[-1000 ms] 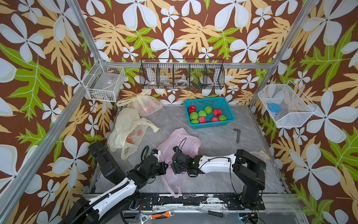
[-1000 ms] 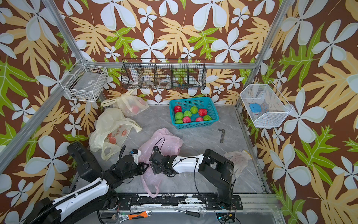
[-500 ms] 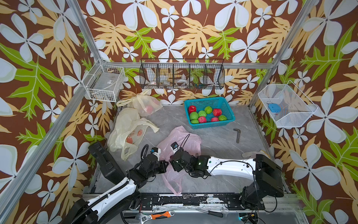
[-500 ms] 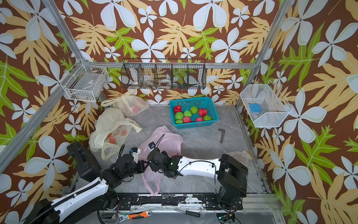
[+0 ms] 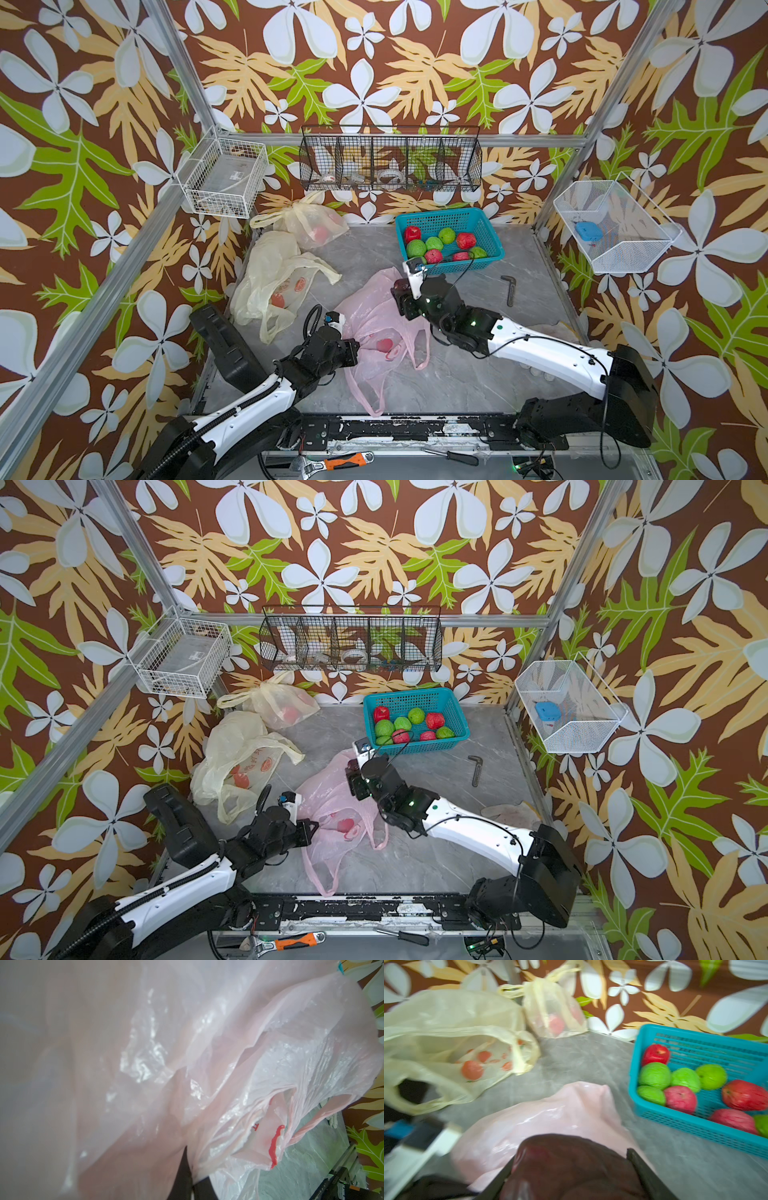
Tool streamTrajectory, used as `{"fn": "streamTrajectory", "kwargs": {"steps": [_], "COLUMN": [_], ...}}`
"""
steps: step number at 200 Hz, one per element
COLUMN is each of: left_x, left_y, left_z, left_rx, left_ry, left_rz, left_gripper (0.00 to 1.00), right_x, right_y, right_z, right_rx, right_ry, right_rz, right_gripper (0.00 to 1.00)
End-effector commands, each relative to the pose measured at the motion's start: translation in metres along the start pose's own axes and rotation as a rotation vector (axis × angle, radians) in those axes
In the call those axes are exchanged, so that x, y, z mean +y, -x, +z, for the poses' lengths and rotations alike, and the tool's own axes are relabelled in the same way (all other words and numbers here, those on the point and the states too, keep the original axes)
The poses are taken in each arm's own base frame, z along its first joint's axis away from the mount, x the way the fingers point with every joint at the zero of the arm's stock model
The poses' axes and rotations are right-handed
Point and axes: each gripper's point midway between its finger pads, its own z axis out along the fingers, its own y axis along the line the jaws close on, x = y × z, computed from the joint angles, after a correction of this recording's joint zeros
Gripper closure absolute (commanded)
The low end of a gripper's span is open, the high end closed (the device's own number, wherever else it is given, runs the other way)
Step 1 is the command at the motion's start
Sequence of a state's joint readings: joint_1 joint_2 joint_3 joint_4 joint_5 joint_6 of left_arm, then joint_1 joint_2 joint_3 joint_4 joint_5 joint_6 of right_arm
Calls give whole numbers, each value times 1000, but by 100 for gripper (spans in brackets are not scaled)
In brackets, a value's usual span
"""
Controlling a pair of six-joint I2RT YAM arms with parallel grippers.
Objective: Untie the knot of a plastic bag & take out the apple
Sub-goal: Place the apple in the basket.
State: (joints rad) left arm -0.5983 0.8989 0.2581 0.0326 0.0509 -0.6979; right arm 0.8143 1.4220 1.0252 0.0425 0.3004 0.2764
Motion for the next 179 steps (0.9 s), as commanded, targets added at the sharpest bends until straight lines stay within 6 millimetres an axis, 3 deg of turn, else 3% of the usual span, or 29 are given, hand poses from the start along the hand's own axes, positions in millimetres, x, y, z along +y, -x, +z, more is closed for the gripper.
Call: {"fn": "streamTrajectory", "kwargs": {"steps": [1,19,40,77,104,114,130,179], "left_x": [-4,-2,7,3,9,9,4,13], "left_y": [3,1,-2,3,2,1,1,-1], "left_z": [-5,-9,-11,-16,-12,-11,-12,-18], "left_rx": [-3,-28,-47,-48,-71,-55,-40,-80], "left_ry": [-16,-28,-10,-7,-3,9,-10,-6], "left_rz": [-5,-22,-25,-38,-45,-54,-72,-93], "left_gripper": [100,100,100,100,100,100,100,100], "right_x": [-25,-51,-79,-111,-157,-171,-181,-192], "right_y": [36,50,51,38,22,15,11,4], "right_z": [17,37,60,97,125,132,139,144], "right_rx": [-88,-116,-138,-108,-86,-68,-49,10], "right_ry": [-11,-89,-203,-278,-355,-364,-365,-434], "right_rz": [30,2,-16,-5,101,165,195,152], "right_gripper": [43,43,40,36,32,26,19,17]}}
